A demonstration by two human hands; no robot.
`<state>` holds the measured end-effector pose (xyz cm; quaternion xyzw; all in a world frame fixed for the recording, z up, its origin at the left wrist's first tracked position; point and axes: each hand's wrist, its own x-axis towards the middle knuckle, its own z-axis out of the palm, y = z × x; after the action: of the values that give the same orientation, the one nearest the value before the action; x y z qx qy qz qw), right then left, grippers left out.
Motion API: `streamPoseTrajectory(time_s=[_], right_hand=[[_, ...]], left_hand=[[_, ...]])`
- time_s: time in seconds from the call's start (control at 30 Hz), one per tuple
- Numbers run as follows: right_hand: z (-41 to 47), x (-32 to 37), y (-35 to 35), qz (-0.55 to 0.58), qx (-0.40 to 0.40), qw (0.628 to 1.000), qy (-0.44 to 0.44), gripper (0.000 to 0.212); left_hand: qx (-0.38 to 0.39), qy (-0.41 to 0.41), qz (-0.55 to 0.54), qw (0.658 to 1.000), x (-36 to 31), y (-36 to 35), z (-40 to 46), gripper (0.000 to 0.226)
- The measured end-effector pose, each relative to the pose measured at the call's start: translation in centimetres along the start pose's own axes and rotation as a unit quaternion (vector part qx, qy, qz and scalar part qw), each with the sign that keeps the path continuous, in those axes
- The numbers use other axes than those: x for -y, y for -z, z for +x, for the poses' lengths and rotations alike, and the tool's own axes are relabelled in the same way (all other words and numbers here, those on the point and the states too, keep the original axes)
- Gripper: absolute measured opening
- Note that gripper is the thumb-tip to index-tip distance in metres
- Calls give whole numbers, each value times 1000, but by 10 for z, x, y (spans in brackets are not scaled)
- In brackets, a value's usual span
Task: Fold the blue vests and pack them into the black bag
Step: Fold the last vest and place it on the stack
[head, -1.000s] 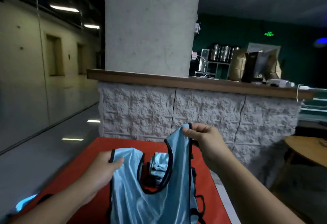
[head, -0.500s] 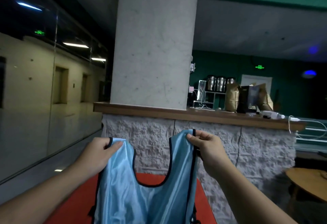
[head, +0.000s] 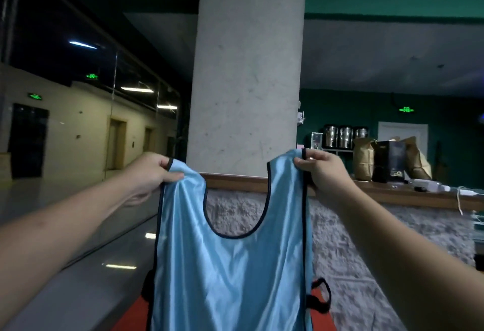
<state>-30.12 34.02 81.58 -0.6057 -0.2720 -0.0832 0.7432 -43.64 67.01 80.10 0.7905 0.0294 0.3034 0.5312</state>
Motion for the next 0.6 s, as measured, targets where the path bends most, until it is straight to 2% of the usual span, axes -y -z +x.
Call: streamPoseTrajectory(time_s=[0.1,0.2,0.3,0.47,0.6], right_hand=[[13,5,-7,48,-2,999,11,28],[16,-18,-18,-1,27,1000,-11,35],[26,-59,-25,9,28,999,-29,35],[45,-160,-42,38,26,995,-90,37],[74,-258,-59,42,33,988,-147,36]], left_hand=[[-44,6,-61,997,-16,12,6,25],[-29,29,-15,999,6,9,7,25],[-17,57,43,997,54,6,13,31],[-10,135,45,990,165,7,37,40],[-7,195,18,981,253,-7,59,34]])
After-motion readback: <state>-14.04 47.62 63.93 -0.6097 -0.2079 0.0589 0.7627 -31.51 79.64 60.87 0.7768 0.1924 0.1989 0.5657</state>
